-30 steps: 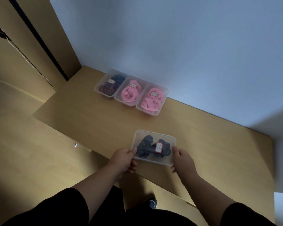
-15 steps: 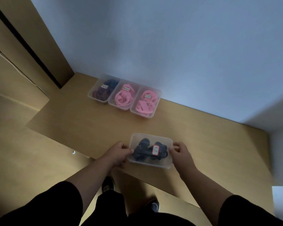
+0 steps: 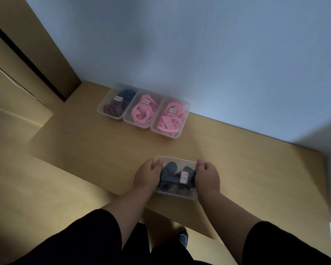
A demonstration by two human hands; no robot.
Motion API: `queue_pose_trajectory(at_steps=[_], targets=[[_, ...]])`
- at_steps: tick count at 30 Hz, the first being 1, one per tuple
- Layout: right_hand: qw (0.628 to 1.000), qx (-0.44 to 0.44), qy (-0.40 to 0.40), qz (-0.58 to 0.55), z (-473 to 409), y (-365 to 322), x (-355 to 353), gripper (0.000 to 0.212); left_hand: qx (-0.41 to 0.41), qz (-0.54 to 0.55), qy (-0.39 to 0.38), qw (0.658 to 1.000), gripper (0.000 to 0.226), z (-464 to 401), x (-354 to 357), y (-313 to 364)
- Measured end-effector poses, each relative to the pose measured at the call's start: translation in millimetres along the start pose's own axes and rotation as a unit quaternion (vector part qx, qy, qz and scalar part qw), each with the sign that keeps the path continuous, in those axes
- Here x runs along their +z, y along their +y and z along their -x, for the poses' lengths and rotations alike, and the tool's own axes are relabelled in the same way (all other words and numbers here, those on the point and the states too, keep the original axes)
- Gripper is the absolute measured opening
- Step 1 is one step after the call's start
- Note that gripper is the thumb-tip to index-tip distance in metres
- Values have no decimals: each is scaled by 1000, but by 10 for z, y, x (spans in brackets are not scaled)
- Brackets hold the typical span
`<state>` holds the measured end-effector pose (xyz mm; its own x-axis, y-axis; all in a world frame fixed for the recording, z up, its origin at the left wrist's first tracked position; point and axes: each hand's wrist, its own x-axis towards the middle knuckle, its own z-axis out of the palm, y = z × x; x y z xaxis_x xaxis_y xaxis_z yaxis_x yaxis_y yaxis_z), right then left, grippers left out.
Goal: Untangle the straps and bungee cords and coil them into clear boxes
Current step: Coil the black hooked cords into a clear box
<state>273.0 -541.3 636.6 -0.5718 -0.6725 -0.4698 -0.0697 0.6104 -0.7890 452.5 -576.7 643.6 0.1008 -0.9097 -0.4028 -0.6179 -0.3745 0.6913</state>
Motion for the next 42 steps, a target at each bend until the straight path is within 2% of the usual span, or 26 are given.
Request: queue_pose_trajectory(at_steps=[3,10,16,19,25,30,37,42], targets=[[998,-28,24,45,-18,31,34,28,28,-29,5,999,46,-40,22,-17],[996,-55,30,69,-28,18,29,30,13,-24,-27,999,44,-75,24,-33],[998,-27,12,50,12,-28,4,19,-6,-15,-54,998,39,-82,11,11],[1000,10,-2,9,60,7,-85,25,-17,-21,-52,998,38,-84,-18,0],[998,-1,-27,49,216,123,-245,34,-42,10,-40,998,43,-41,-85,-34],[998,-25,-48,13,283,-103,-224,22,-58,73,-29,995,44,47,-238,7],[991,-96,-96,-2,475,-635,27,15,-66,175,0,982,44,85,-839,-32],[979,-148,-138,0,611,-1157,408,9,-92,290,7,953,37,2,-1348,-147]])
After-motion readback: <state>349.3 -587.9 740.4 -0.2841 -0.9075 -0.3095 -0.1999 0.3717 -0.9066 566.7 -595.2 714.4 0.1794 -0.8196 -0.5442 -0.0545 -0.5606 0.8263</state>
